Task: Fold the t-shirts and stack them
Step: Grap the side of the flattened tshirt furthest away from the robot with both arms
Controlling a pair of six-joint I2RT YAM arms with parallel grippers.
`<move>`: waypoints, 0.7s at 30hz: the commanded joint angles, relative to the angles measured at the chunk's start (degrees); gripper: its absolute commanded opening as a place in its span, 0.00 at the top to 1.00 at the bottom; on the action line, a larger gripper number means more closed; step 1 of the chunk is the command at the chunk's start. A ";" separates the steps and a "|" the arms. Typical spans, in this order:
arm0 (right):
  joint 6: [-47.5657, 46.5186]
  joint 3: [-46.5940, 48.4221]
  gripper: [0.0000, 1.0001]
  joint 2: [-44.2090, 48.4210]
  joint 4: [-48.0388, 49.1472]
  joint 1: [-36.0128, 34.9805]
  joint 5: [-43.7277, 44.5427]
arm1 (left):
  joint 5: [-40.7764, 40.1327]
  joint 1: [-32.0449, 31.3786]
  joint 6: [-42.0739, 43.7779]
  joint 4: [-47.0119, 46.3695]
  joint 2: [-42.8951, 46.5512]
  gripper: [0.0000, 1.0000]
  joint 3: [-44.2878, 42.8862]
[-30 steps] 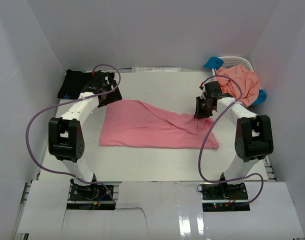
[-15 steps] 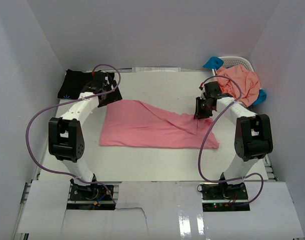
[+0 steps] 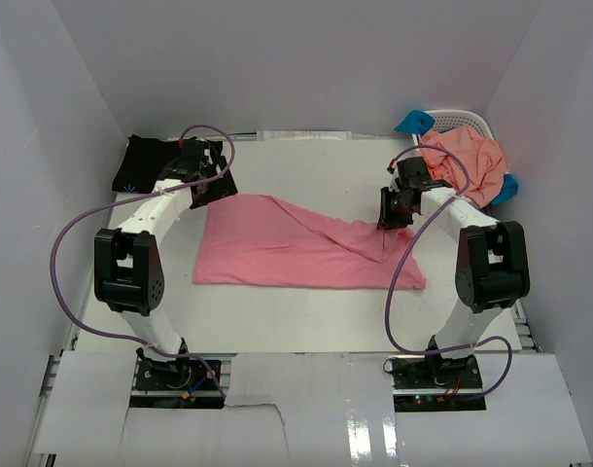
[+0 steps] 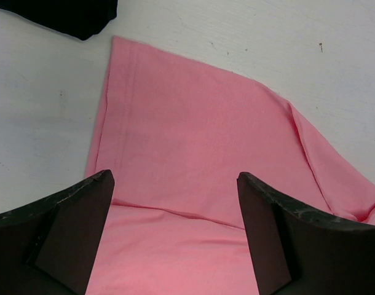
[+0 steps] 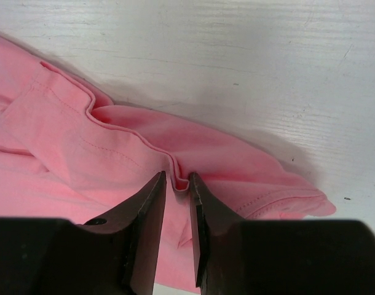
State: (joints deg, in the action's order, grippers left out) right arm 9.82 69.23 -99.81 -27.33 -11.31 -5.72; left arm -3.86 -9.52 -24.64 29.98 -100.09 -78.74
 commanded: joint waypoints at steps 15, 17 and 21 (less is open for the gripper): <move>-1.48 3.89 0.72 0.76 -1.50 0.15 1.85 | 0.08 -0.06 0.30 -0.01 -0.19 0.07 -2.03; -1.48 3.81 0.76 0.58 -1.50 0.15 1.76 | -0.01 -0.06 0.39 -0.09 -0.28 0.07 -2.12; -1.39 3.54 0.79 0.06 -1.58 0.15 1.32 | -0.10 0.03 0.30 -0.09 -0.19 0.07 -2.21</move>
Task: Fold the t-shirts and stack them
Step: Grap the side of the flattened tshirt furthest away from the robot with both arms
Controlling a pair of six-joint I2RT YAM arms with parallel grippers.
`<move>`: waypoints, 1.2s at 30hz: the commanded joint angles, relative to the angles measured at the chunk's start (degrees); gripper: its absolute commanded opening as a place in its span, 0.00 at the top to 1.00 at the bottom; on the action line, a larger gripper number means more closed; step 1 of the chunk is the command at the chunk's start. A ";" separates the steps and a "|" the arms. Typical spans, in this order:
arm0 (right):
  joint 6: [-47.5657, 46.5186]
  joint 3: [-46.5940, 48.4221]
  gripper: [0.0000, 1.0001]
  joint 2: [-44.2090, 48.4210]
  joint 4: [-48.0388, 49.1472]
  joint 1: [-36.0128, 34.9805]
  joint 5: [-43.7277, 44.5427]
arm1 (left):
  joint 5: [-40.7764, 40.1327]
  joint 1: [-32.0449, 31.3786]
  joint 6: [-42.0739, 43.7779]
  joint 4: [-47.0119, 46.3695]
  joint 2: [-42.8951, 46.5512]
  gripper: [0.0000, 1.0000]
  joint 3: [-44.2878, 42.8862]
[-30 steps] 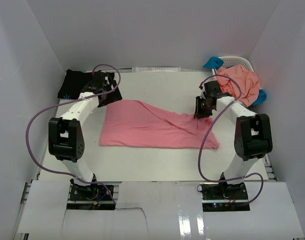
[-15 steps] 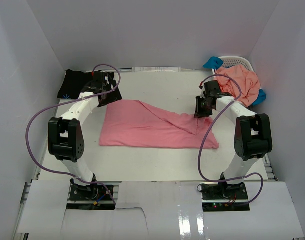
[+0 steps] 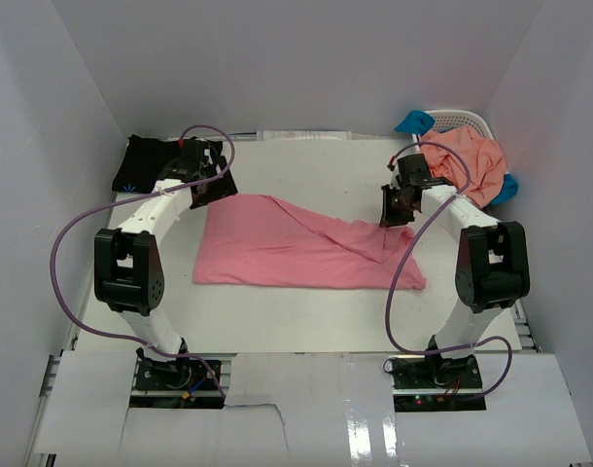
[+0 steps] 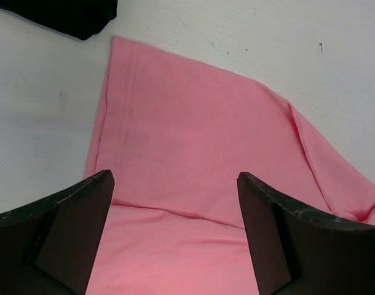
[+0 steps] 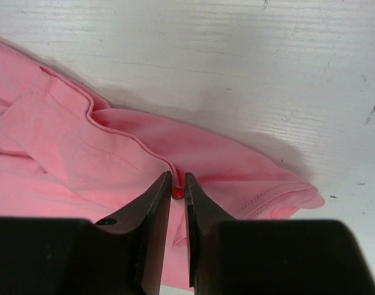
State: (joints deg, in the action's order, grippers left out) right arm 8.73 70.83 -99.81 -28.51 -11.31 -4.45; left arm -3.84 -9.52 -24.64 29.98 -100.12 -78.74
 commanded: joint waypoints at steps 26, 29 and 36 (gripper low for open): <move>-0.20 37.79 0.92 -19.43 -7.35 4.53 -8.11 | 0.06 2.74 -1.72 3.86 -6.32 0.07 -8.53; -0.29 43.68 0.92 -23.84 -7.17 6.99 -11.10 | -0.03 3.98 -3.04 5.79 -8.69 0.07 -11.60; 0.76 52.48 0.92 -29.56 -4.54 10.61 -19.01 | -1.61 4.25 -3.66 8.08 -15.36 0.08 -18.02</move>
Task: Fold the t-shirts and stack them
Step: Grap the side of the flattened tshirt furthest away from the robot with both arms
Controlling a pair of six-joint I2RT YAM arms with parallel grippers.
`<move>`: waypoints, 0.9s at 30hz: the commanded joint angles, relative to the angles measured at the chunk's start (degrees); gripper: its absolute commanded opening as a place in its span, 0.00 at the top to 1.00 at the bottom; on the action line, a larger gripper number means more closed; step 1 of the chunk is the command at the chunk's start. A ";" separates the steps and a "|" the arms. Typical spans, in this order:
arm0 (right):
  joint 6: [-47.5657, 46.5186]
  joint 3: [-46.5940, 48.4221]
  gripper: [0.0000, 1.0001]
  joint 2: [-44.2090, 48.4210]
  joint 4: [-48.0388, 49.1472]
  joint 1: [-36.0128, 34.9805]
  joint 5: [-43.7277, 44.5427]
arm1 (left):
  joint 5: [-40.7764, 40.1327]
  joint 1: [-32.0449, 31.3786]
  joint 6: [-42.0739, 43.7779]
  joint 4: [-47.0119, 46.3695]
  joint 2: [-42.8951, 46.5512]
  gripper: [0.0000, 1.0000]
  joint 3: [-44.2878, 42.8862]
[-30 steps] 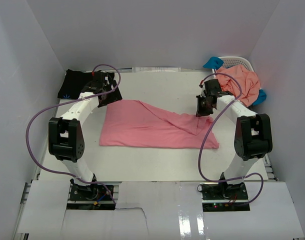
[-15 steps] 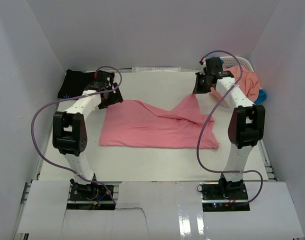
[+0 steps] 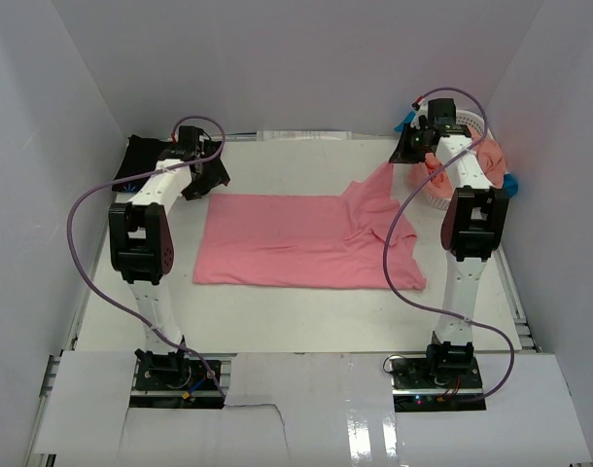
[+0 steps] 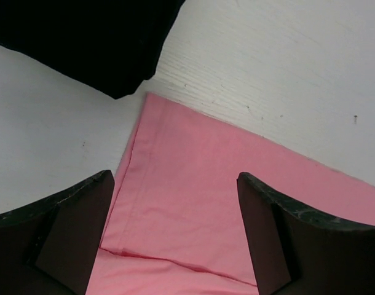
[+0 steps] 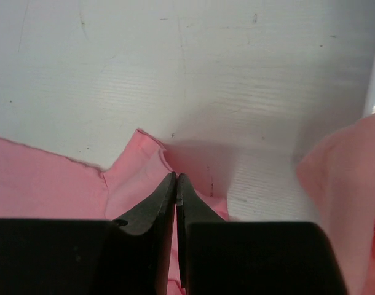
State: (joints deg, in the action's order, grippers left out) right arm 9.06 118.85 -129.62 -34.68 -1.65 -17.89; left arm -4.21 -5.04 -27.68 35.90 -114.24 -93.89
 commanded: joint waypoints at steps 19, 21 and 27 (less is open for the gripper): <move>2.10 5.69 0.92 -4.68 9.28 1.03 -16.21 | -4.58 -0.06 -0.97 4.88 -16.54 0.16 -18.08; 2.01 5.61 0.92 -4.76 9.28 0.95 -16.30 | -4.67 -0.15 -0.79 5.32 -17.25 0.20 -19.66; 1.84 5.78 0.92 -5.02 9.28 0.95 -16.30 | -4.67 -0.15 -0.79 6.02 -18.65 0.27 -20.29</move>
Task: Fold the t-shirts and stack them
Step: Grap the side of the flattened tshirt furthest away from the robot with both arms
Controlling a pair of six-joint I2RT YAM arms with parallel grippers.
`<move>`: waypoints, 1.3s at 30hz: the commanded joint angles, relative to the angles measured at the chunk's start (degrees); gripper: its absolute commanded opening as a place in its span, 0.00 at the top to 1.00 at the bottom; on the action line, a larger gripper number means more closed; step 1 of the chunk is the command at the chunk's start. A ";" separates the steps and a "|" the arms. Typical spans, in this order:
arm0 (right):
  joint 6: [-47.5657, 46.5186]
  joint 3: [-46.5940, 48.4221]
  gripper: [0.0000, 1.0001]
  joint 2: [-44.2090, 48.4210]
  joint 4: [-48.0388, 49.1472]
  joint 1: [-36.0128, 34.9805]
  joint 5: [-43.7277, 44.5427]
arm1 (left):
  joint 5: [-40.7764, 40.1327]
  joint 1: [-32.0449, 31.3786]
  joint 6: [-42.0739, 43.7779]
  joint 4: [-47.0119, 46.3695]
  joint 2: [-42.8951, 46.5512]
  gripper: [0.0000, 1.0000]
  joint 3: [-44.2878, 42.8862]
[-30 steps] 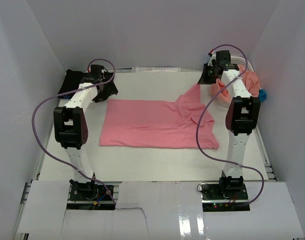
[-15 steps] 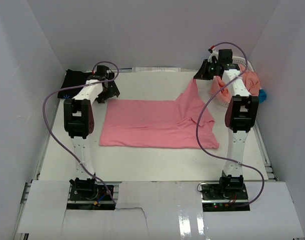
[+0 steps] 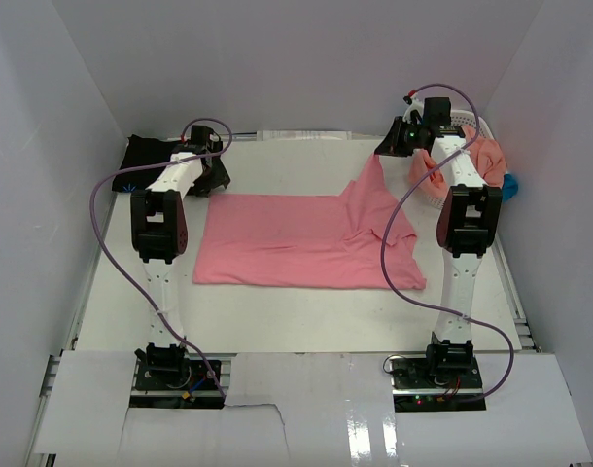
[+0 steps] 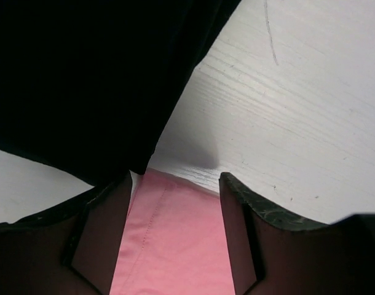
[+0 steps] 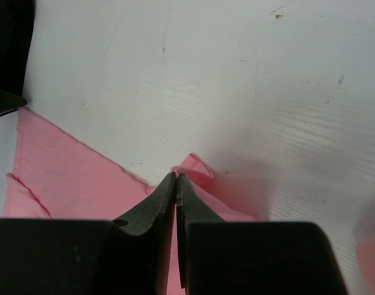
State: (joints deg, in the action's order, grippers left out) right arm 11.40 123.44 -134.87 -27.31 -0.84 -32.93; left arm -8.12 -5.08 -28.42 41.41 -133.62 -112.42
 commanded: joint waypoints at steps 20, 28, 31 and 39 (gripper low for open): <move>2.84 1.89 0.92 -3.64 12.01 0.14 -4.86 | -0.58 -0.02 -0.49 0.60 0.91 0.30 0.80; 4.42 5.06 0.85 -7.51 14.39 0.14 -0.22 | -1.11 0.25 -0.05 0.87 1.08 0.30 1.15; 4.60 3.66 0.90 -7.16 14.65 0.14 2.86 | -1.46 0.51 0.21 0.87 1.35 0.30 2.03; 3.73 -1.77 0.04 -2.79 14.65 1.81 8.13 | -1.73 1.91 -0.84 1.39 2.05 0.34 5.28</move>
State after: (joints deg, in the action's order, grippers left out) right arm 16.27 125.27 -141.88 -14.55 0.38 -28.86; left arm -9.08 -4.60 -28.53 40.42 -132.94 -109.91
